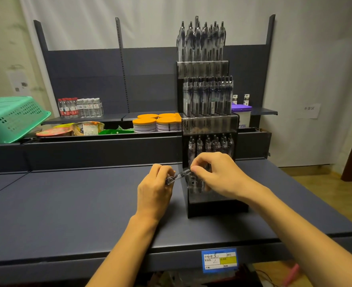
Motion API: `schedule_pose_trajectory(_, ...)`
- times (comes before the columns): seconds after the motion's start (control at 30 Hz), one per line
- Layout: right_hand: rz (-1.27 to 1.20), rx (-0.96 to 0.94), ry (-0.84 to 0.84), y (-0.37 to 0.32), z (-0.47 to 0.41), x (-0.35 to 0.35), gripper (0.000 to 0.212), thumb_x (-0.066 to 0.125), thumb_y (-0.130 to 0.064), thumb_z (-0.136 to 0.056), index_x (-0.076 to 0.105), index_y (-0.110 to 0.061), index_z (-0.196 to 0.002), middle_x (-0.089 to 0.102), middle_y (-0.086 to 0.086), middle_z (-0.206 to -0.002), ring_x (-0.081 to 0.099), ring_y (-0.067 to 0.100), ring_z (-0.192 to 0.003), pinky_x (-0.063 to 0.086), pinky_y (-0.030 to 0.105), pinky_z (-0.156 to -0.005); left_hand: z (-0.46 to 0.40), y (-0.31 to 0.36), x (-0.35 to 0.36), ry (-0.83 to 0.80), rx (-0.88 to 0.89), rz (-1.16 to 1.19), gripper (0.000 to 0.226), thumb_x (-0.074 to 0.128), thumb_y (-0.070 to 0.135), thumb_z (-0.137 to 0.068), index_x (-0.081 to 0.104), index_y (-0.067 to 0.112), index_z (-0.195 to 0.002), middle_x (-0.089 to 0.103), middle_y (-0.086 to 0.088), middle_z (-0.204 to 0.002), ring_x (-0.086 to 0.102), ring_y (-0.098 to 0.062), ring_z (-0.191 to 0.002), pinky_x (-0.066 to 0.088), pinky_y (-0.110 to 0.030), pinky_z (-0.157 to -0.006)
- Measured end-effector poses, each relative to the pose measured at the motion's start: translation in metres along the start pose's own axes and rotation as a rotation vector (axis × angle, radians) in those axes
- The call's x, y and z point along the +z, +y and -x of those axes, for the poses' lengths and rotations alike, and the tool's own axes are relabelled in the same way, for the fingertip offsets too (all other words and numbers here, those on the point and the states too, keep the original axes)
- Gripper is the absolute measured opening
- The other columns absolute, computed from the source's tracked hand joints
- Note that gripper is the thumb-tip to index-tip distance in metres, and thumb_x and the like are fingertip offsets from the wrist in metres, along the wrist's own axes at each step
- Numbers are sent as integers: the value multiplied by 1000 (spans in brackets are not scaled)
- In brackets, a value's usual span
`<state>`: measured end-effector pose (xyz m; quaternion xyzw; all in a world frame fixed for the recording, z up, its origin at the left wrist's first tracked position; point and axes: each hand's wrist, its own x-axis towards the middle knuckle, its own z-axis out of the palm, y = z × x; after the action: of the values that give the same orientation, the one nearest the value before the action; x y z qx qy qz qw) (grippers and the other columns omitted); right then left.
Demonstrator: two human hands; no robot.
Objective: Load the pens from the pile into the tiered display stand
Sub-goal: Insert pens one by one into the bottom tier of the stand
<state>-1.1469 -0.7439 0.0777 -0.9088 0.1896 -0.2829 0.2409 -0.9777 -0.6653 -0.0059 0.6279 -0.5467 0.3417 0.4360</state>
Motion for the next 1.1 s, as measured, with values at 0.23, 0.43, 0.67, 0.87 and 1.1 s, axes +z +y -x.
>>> schedule_pose_trajectory(0.23,-239,77,155,3,1,-9,10,50,-19,-99,57,-14,-96,67,4,-89,62,15,-44,50,22,-47,0,1,0,-5,-19,-14,20,76,2,-75,60,10,-82,55,-5,-78,47,-20,-53,45,-30,-40)
schedule_pose_trajectory(0.43,-369,85,435,9,-3,-24,12,48,-25,-100,51,-20,-90,61,6,-83,62,14,-44,36,13,-37,-1,3,-1,-9,-11,-18,19,77,1,-74,61,8,-81,57,-5,-78,50,-19,-53,40,-23,-44)
schedule_pose_trajectory(0.67,-436,37,670,16,-10,-53,17,44,-23,-102,46,-25,-86,65,8,-87,53,13,-36,35,17,-33,0,0,1,10,-14,-25,21,76,-2,-74,59,8,-81,56,-6,-78,49,-21,-54,43,-30,-41)
schedule_pose_trajectory(0.87,-239,7,784,24,-9,-68,11,46,-26,-102,47,-18,-95,61,0,-81,53,8,-40,43,19,-39,0,1,1,8,-9,-29,21,76,-2,-74,59,8,-81,56,-6,-77,48,-21,-53,40,-27,-41)
schedule_pose_trajectory(1.1,-137,16,760,30,-11,-66,11,44,-27,-102,47,-17,-98,61,-3,-81,57,8,-42,47,21,-41,0,0,1,-8,-12,-20,25,76,-2,-73,57,11,-83,56,-5,-79,50,-22,-55,45,-30,-40)
